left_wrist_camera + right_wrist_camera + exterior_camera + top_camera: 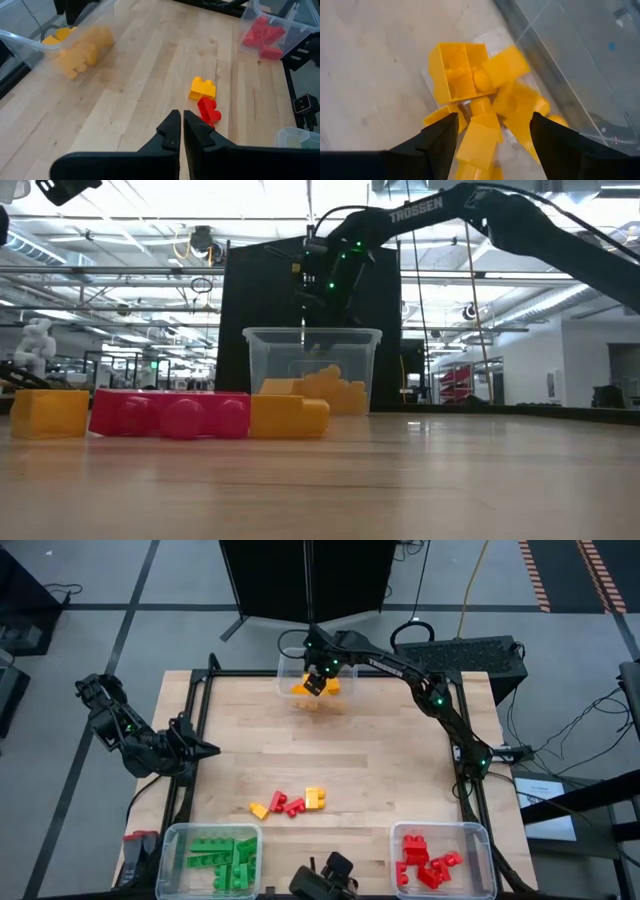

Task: Sort blocks
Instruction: Put the yellow game piece into the top transparent bin, then put the red game piece into the bottom right transparent bin

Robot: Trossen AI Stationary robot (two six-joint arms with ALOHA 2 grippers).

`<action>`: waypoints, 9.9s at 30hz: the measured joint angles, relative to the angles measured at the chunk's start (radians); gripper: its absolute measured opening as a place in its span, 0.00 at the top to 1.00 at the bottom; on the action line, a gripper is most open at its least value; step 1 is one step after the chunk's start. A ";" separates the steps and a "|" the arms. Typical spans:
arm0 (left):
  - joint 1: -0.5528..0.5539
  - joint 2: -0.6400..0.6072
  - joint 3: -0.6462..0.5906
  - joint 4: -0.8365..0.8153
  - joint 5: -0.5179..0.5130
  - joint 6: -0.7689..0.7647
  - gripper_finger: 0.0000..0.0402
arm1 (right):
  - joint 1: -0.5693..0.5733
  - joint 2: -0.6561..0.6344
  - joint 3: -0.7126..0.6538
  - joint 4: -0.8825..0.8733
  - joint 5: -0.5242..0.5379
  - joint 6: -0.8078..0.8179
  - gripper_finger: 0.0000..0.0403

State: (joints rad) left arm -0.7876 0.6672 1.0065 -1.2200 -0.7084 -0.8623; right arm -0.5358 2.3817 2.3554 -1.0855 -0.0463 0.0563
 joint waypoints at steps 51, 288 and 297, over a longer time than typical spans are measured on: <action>0.000 0.000 0.000 0.007 0.000 0.003 0.99 | 0.688 -0.238 0.000 -0.203 -0.006 -0.008 0.41; 0.000 0.000 0.000 -0.001 0.046 -0.022 0.99 | 0.050 0.008 0.001 0.240 0.041 -0.001 0.20; 0.000 0.000 0.000 -0.001 0.046 -0.021 0.99 | 0.050 -0.027 0.001 0.220 0.049 -0.009 0.19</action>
State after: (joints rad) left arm -0.7878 0.6674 1.0065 -1.2209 -0.6625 -0.8837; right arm -0.4862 2.3549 2.3562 -0.8651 0.0024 0.0474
